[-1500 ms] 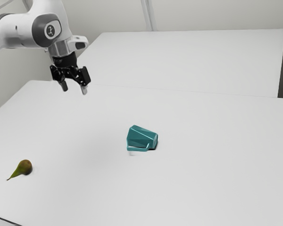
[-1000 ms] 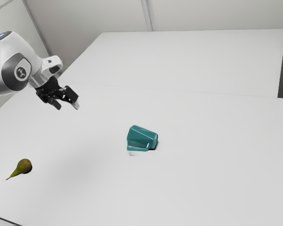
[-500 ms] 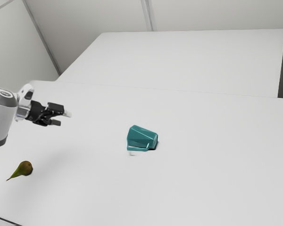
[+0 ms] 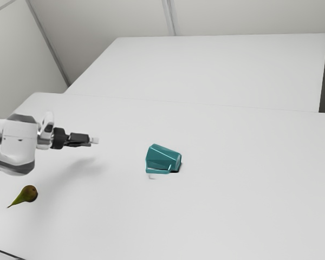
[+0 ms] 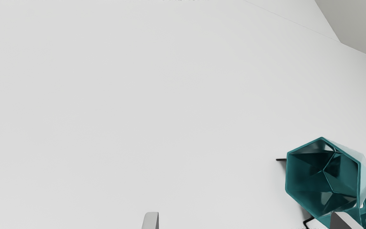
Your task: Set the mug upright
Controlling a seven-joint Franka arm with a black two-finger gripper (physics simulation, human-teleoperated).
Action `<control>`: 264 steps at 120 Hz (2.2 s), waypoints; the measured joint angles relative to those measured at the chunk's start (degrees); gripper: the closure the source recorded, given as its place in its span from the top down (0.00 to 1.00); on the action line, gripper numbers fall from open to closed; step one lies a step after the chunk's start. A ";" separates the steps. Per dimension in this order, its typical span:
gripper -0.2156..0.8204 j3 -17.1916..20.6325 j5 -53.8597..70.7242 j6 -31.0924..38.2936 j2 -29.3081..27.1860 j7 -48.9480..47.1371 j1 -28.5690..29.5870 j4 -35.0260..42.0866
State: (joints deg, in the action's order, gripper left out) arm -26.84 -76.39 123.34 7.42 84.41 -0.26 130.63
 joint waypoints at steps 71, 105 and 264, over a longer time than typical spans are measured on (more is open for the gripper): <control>0.77 6.55 -8.38 1.82 0.16 22.17 -1.09 4.77; 0.77 11.21 -13.82 4.88 0.59 26.91 -4.00 3.72; 0.64 22.03 -29.59 13.35 0.97 33.32 -7.41 6.43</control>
State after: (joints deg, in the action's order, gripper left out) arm -4.81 -105.99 136.69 8.39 117.73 -7.68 137.06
